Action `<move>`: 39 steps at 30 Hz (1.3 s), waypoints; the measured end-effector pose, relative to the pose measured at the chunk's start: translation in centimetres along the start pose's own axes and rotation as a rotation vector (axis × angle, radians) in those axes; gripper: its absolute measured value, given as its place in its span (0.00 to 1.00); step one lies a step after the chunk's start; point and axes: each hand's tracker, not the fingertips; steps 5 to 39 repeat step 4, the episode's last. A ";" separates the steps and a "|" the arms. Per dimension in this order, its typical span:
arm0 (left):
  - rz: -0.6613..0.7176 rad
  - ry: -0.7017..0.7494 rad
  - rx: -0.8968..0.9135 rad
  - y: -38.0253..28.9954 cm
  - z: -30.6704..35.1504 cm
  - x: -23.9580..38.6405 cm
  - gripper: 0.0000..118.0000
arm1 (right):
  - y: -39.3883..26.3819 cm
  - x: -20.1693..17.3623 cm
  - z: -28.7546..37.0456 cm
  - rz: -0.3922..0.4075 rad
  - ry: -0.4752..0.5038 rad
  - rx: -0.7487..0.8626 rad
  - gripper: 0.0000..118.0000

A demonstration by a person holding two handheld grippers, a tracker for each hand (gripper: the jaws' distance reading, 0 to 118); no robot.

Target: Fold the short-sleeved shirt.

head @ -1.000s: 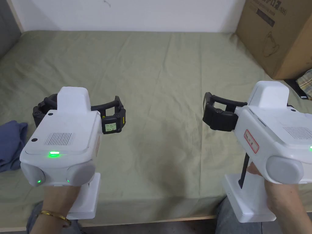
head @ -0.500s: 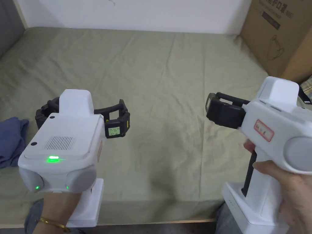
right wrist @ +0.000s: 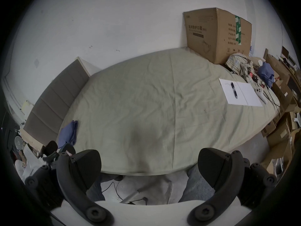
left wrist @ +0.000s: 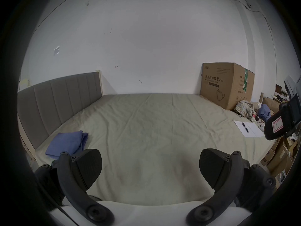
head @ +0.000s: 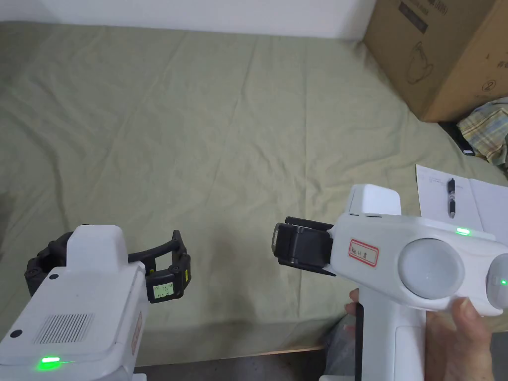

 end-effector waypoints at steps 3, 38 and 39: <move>0.015 0.000 -0.030 -0.5 -0.8 -0.1 1.00 | 0.0 -0.1 -0.9 0.033 -0.046 0.052 0.99; 0.019 -0.001 -0.044 -0.6 -1.1 -0.2 1.00 | -0.2 -0.3 -1.3 0.056 -0.077 0.073 0.99; 0.019 -0.001 -0.044 -0.6 -1.1 -0.2 1.00 | -0.2 -0.3 -1.3 0.056 -0.077 0.073 0.99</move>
